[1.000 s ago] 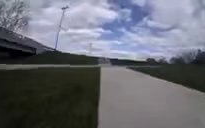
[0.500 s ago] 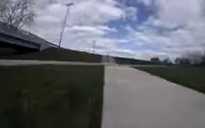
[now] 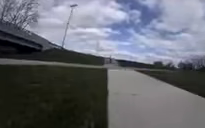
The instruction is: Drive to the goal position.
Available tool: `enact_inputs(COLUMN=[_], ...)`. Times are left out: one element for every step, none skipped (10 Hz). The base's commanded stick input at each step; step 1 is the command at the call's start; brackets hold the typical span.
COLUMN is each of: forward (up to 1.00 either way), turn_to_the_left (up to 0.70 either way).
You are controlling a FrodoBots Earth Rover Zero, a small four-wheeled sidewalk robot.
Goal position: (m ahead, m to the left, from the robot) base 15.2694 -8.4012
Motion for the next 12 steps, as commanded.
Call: enact_inputs(forward=[1.0,1.0,1.0,1.0,1.0,1.0,1.0,1.0,1.0,1.0,1.0,1.0], turn_to_the_left=[-0.39,-0.39,-0.39,-0.39,-0.39,-0.39,-0.39,-0.39,-0.39,-0.37,-0.34,0.0])
